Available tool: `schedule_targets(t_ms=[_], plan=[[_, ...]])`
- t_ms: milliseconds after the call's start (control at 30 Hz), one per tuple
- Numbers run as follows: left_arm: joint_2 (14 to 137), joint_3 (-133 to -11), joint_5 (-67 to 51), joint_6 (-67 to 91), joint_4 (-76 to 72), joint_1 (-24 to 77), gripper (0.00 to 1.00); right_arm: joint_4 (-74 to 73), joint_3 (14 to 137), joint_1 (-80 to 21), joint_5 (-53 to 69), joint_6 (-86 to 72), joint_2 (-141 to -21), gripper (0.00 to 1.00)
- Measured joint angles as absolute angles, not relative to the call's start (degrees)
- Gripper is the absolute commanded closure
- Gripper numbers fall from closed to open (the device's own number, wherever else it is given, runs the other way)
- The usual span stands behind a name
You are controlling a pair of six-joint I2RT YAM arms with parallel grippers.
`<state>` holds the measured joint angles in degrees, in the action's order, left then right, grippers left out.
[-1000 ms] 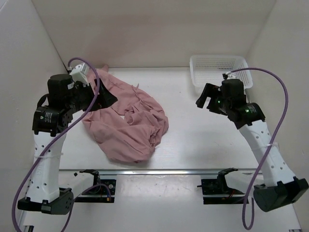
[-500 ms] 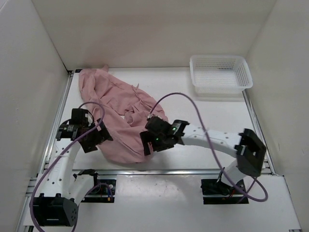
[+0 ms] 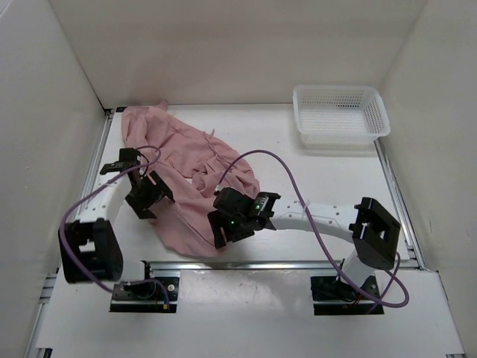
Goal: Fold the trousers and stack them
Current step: Flatten the trousers out
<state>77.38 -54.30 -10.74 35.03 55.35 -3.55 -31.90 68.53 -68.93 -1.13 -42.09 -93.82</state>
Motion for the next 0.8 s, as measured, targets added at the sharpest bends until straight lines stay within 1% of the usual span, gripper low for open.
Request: schedule_targets(t_ms=[33, 67, 100, 133, 167, 300, 433, 500, 600, 667, 733, 800], plan=[[79.64, -54.63, -10.55, 35.22, 54.74, -3.55, 0.45, -31.53, 68.69, -69.06, -1.04, -41.78, -93.82, 0.52], [81.32, -55.09, -10.26, 35.62, 54.39, -3.6, 0.86, -31.33, 68.9, -69.1, -1.04, -41.41, -93.89, 0.79], [82.3, -55.66, -9.85, 35.97, 54.26, -3.62, 0.9, -31.24, 69.14, -69.14, -1.15, -40.86, -93.95, 0.89], [82.91, -56.42, -9.61, 35.51, 54.15, -3.64, 0.9, -31.24, 69.36, -69.19, -1.52, -40.99, -94.08, 0.96], [83.07, -57.56, -9.47, 35.59, 54.22, -3.64, 0.9, -31.38, 69.63, -69.19, -2.33, -40.82, -94.15, 1.0], [82.96, -64.47, -9.87, 35.48, 55.09, -3.22, 0.9, -33.06, 72.14, -66.61, -8.36, -38.63, -94.21, 1.0], [83.26, -75.29, -11.16, 35.59, 57.47, -1.58, 0.9, -33.17, 76.29, -55.75, -13.15, -33.5, -92.6, 1.0], [84.23, -82.48, -12.56, 35.97, 58.39, 1.13, 0.9, -33.12, 80.03, -49.32, -14.55, -30.33, -90.35, 1.0], [86.67, -94.39, -14.26, 36.8, 58.24, 6.13, 0.9, -34.7, 89.3, -41.71, -15.49, -26.17, -86.37, 1.0], [87.13, -99.94, -14.48, 37.45, 57.74, 9.56, 0.9, -35.2, 94.04, -39.31, -16.95, -24.21, -83.37, 1.0], [86.35, -102.17, -13.87, 38.39, 56.95, 13.1, 0.9, -36.42, 95.35, -38.72, -19.0, -22.79, -79.44, 1.0], [84.05, -100.77, -12.53, 39.68, 56.42, 17.89, 0.81, -37.74, 92.73, -38.65, -21.76, -22.31, -74.65, 1.0]])
